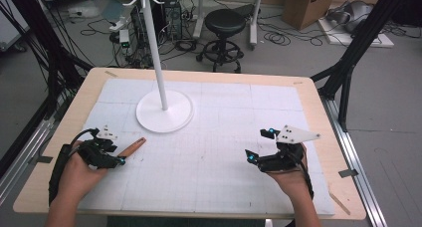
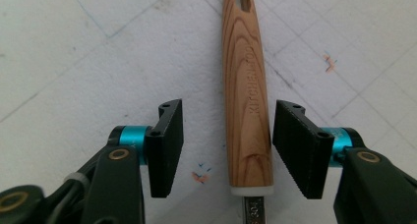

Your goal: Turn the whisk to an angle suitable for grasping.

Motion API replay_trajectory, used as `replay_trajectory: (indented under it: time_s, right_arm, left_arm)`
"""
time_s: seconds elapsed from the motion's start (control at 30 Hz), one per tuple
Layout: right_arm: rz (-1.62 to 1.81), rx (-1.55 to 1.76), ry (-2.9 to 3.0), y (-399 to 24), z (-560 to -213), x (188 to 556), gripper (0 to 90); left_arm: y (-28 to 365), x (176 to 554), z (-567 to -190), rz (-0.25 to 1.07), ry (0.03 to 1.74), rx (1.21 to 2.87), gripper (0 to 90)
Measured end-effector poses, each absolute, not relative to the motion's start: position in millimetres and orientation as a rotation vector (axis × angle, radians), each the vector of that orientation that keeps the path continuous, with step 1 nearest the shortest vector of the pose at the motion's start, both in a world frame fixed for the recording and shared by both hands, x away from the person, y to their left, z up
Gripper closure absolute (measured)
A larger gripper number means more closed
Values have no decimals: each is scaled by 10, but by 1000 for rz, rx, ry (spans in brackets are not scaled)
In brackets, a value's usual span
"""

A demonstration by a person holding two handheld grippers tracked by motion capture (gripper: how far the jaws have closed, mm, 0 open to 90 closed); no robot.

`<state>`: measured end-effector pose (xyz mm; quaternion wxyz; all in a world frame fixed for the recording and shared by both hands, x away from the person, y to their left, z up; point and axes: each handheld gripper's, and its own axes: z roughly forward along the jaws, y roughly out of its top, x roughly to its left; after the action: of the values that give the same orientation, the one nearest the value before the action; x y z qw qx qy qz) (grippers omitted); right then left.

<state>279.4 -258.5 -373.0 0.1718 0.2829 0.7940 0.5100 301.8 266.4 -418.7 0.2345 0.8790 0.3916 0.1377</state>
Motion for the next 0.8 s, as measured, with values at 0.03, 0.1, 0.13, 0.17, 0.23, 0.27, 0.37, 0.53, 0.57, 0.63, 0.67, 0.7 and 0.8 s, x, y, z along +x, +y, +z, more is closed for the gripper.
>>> replay_trajectory:
  time_s: [0.03, 0.1, 0.13, 0.17, 0.23, 0.27, 0.37, 0.53, 0.57, 0.63, 0.67, 0.7, 0.8]
  right_arm:
    - [1445, 805, 2254, -2584, -3730, 2793, 120]
    - [1446, 807, 2257, -2584, -3731, 2792, 120]
    - [1443, 814, 2255, -2585, -3730, 2791, 120]
    - [1443, 814, 2255, -2585, -3730, 2791, 120]
    - [1448, 809, 2253, -2587, -3734, 2794, 120]
    - [1448, 812, 2253, -2588, -3736, 2794, 121]
    - [1440, 811, 2257, -2590, -3746, 2803, 121]
    - [1440, 815, 2258, -2586, -3749, 2802, 121]
    - [1440, 815, 2258, -2586, -3749, 2802, 121]
    - [1438, 813, 2260, -2585, -3753, 2804, 121]
    - [1435, 815, 2261, -2584, -3751, 2803, 121]
    - [1435, 812, 2259, -2583, -3752, 2804, 121]
    - [1434, 814, 2261, -2586, -3751, 2802, 121]
  left_arm:
    - [2659, 3021, -4194, 372, 1077, 2426, 500]
    - [2649, 3026, -4216, 356, 1082, 2439, 517]
    - [2647, 3029, -4220, 355, 1081, 2443, 542]
    - [2647, 3029, -4222, 343, 1082, 2436, 542]
    - [2647, 3028, -4219, 324, 1078, 2437, 587]
    - [2644, 3027, -4220, 321, 1077, 2437, 601]
    - [2647, 3027, -4223, 292, 1069, 2432, 658]
    - [2657, 3032, -4228, 276, 1068, 2423, 678]
    - [2657, 3032, -4228, 276, 1068, 2423, 679]
    - [2644, 3033, -4220, 286, 1065, 2438, 682]
    - [2634, 3030, -4220, 291, 1060, 2443, 685]
    - [2627, 3030, -4216, 297, 1055, 2453, 686]
    - [2627, 3031, -4216, 291, 1056, 2452, 688]
